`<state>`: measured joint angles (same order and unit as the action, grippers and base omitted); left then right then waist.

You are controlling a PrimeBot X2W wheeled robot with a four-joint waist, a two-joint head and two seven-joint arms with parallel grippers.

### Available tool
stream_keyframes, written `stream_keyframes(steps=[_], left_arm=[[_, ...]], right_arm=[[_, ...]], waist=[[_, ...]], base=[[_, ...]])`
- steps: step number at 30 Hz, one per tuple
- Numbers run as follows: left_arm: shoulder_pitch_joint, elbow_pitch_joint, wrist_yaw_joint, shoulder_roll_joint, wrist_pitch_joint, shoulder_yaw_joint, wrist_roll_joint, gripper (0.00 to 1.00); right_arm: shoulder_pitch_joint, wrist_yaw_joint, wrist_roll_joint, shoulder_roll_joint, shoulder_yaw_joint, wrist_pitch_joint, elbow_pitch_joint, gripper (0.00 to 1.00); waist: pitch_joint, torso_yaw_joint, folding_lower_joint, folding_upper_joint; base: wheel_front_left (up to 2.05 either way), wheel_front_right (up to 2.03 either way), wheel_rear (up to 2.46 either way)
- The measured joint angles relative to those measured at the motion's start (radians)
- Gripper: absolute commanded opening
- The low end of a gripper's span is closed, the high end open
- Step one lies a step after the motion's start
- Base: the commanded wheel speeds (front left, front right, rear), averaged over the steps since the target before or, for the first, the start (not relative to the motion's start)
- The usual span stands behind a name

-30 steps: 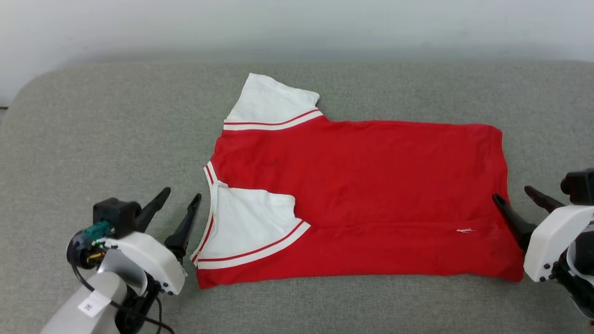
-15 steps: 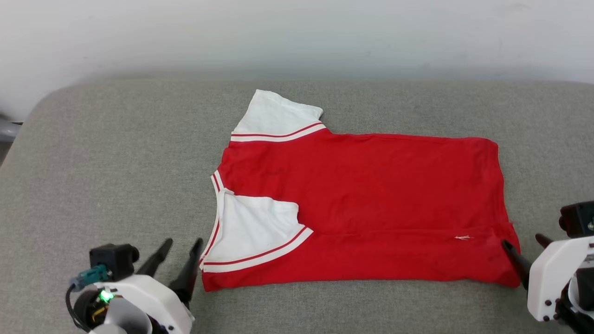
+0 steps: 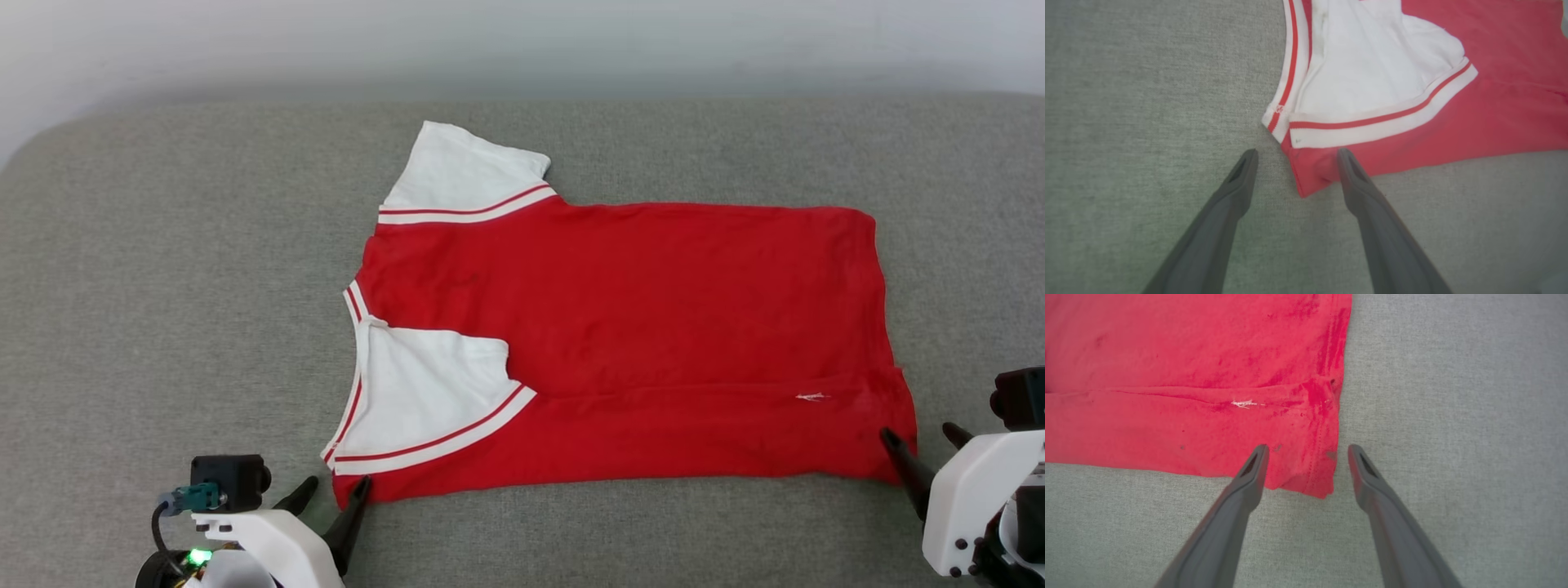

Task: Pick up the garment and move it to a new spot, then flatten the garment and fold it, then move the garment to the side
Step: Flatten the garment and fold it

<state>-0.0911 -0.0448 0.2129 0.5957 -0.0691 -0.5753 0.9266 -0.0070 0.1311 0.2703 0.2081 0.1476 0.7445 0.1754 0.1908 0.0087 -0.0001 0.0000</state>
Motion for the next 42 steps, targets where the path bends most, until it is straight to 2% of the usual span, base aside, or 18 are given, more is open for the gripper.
stream_keyframes(steps=[6,11,12,13,14,20,27,36,42], left_arm=[[-0.024,-0.036,0.035,-0.004,-0.022,-0.002,-0.01,1.0],[-0.042,-0.07,0.031,-0.006,-0.045,-0.016,-0.015,1.0],[-0.048,-0.075,0.02,-0.005,-0.061,-0.02,-0.004,0.7],[-0.057,-0.079,0.007,0.0,-0.075,-0.027,-0.002,0.26],[-0.063,-0.084,0.002,0.004,-0.079,-0.031,-0.003,0.0],[-0.081,-0.113,-0.027,-0.021,-0.049,-0.039,-0.014,0.0],[-0.081,-0.073,-0.033,-0.02,0.002,-0.035,-0.033,0.0],[-0.076,0.077,0.007,0.012,0.0,-0.032,-0.058,0.0],[-0.076,0.118,0.023,0.024,-0.009,-0.032,-0.069,0.0]], right_arm=[[-0.007,0.0,0.003,-0.001,-0.001,-0.014,0.016,1.0],[-0.015,0.0,0.007,-0.001,-0.004,-0.029,0.02,1.0],[-0.017,0.0,0.007,-0.001,-0.006,-0.031,0.02,1.0],[-0.018,0.0,0.007,-0.001,-0.008,-0.033,0.02,1.0],[-0.018,0.0,0.008,0.0,-0.01,-0.036,0.02,1.0],[-0.017,0.0,-0.004,0.013,-0.005,-0.045,0.004,1.0],[-0.016,0.0,-0.054,0.014,0.01,-0.059,-0.059,1.0],[-0.033,0.0,-0.098,-0.022,0.048,-0.071,-0.182,1.0],[-0.061,0.0,-0.095,-0.045,0.057,-0.069,-0.243,1.0]], waist=[[0.04,-0.016,0.0,0.0],[0.071,-0.027,0.0,0.0001],[0.077,-0.029,0.0,0.0001],[0.082,-0.03,-0.0001,0.0001],[0.086,-0.031,-0.0001,0.0001],[0.078,-0.02,0.0,0.0001],[0.029,0.001,0.0002,0.0],[0.017,0.029,0.0002,0.0],[0.039,0.04,0.0002,0.0]], base=[[0.0,0.0,0.0],[0.0,0.0,0.0],[0.0,0.0,0.0],[0.0,0.0,0.0],[0.0,0.0,0.0],[0.0,0.0,0.0],[0.0,0.0,0.0],[0.0,0.0,0.0],[0.0,0.0,0.0]])
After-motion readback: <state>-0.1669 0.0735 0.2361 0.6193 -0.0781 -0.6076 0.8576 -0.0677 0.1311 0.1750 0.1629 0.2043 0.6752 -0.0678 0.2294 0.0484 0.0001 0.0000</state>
